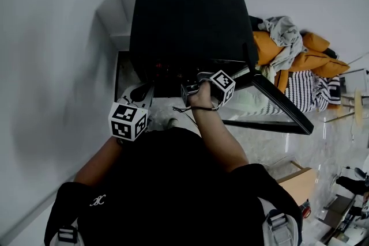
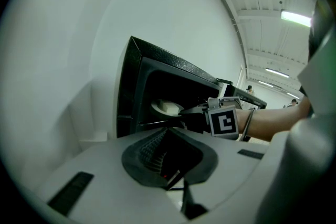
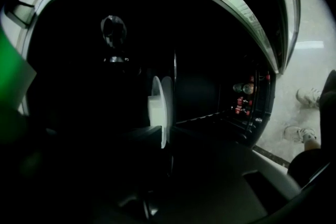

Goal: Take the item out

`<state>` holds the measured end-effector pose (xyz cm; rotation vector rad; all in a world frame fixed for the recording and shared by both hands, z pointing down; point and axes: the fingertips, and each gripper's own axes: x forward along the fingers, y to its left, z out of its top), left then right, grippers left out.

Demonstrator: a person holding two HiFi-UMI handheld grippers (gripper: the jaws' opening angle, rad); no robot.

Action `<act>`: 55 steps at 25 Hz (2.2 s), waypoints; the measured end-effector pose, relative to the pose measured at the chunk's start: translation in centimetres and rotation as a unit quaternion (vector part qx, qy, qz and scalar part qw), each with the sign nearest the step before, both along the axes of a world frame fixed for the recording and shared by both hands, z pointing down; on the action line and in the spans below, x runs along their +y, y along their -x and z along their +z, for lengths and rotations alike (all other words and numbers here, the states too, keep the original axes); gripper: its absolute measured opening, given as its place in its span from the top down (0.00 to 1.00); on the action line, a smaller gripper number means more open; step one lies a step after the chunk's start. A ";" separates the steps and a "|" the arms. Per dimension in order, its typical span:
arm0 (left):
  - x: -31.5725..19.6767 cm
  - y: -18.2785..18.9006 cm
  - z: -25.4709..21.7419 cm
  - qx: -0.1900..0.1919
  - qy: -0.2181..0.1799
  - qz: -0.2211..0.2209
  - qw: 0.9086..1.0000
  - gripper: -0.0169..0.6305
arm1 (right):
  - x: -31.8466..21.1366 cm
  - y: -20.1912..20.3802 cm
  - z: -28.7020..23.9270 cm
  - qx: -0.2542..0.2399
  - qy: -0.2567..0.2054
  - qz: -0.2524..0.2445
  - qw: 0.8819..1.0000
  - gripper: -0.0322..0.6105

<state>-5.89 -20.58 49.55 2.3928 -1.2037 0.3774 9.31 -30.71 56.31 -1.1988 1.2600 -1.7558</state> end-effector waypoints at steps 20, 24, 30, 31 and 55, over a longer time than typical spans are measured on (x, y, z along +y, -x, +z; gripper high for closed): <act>0.3 -0.1 0.7 0.003 0.004 0.010 1.000 0.96 | 1.5 -0.2 0.3 0.000 0.000 -0.008 1.000 0.91; 0.3 -0.2 0.6 0.004 0.004 0.012 1.000 0.96 | 2.7 -0.2 -0.1 0.008 -0.002 -0.016 1.000 0.91; -0.1 -0.6 0.8 0.008 0.006 0.017 1.000 0.96 | 3.4 -0.3 0.1 0.005 -0.006 -0.017 1.000 0.91; -0.1 -0.7 0.7 0.009 0.005 0.018 1.000 0.96 | 3.4 -0.3 0.1 0.005 -0.009 -0.017 1.000 0.91; 0.2 -0.1 1.2 0.013 0.014 0.016 1.000 0.96 | 1.7 -0.4 0.6 -0.003 -0.008 -0.007 1.000 0.91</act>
